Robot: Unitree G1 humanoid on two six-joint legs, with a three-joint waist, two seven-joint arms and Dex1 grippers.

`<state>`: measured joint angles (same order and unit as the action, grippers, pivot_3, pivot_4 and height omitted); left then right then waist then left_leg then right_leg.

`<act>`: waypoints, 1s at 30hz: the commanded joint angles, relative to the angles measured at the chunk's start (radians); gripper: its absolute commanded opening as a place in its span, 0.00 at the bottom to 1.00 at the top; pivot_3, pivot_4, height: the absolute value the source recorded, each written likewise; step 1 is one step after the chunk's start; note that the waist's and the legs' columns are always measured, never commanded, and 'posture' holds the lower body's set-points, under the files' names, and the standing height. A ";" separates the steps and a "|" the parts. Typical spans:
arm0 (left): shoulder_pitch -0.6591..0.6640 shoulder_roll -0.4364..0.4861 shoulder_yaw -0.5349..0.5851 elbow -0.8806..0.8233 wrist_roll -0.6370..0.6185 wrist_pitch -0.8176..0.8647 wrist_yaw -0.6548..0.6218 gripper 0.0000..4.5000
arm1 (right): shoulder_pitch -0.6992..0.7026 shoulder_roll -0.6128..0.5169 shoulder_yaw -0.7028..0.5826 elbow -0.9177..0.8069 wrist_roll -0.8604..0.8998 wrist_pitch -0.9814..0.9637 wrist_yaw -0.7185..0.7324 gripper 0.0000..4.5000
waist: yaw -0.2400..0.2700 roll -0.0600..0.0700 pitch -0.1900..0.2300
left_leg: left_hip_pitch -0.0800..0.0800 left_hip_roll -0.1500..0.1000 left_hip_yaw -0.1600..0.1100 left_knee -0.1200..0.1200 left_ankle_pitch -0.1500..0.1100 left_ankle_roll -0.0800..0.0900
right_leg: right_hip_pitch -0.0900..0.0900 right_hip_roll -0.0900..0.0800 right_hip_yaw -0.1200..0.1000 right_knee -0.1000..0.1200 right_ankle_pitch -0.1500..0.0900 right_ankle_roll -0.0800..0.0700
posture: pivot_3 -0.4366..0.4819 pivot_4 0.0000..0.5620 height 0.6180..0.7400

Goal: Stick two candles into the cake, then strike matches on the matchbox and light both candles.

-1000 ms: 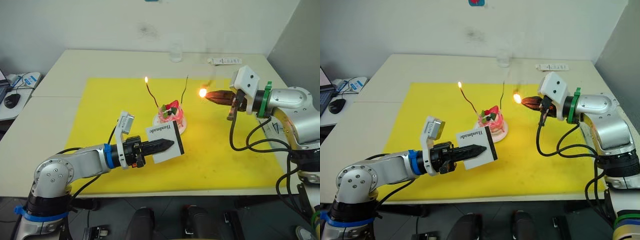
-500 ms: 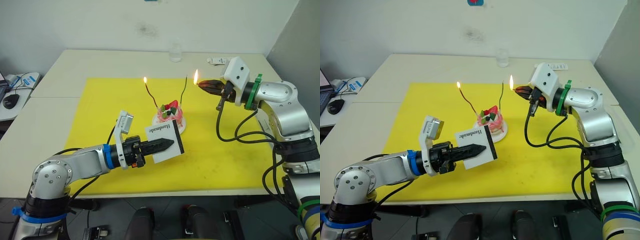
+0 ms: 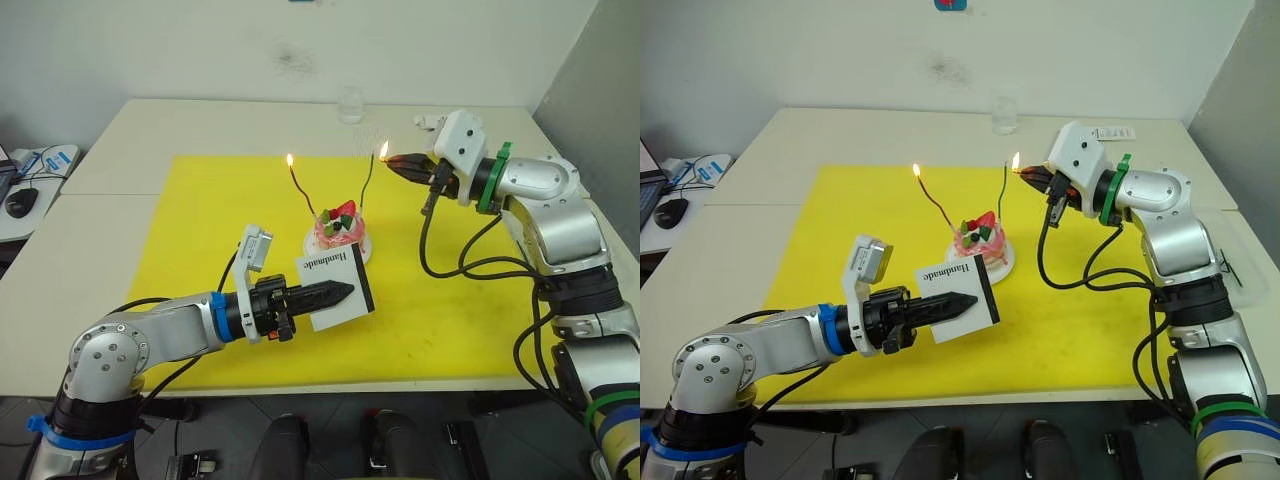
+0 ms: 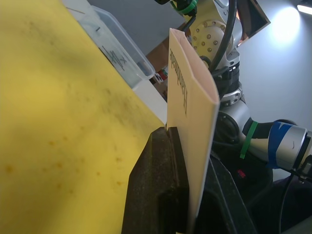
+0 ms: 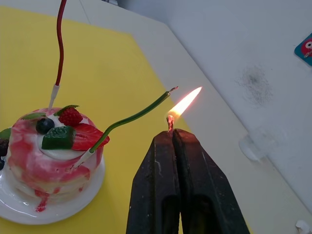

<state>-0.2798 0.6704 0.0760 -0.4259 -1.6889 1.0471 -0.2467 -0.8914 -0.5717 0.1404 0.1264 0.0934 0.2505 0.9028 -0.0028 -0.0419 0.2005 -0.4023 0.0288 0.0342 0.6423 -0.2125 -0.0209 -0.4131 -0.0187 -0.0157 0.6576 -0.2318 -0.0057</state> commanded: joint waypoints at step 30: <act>-0.017 0.002 -0.018 -0.012 -0.033 -0.016 -0.001 0.00 | -0.045 -0.006 -0.019 -0.046 0.004 0.013 0.002 0.01 | 0.000 0.000 0.000 | -0.001 0.000 0.000 -0.001 0.000 0.000 | -0.001 0.000 0.000 0.000 0.000 0.000 | 0.48 0.27 1.00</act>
<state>-0.2896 0.6673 0.0554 -0.4204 -1.6893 1.0397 -0.2470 -0.9167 -0.5677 0.1404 0.1232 0.0930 0.2694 0.9041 -0.0027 -0.0418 0.2005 -0.4031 0.0290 0.0344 0.6415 -0.2125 -0.0210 -0.4146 -0.0187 -0.0156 0.6575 -0.2319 -0.0058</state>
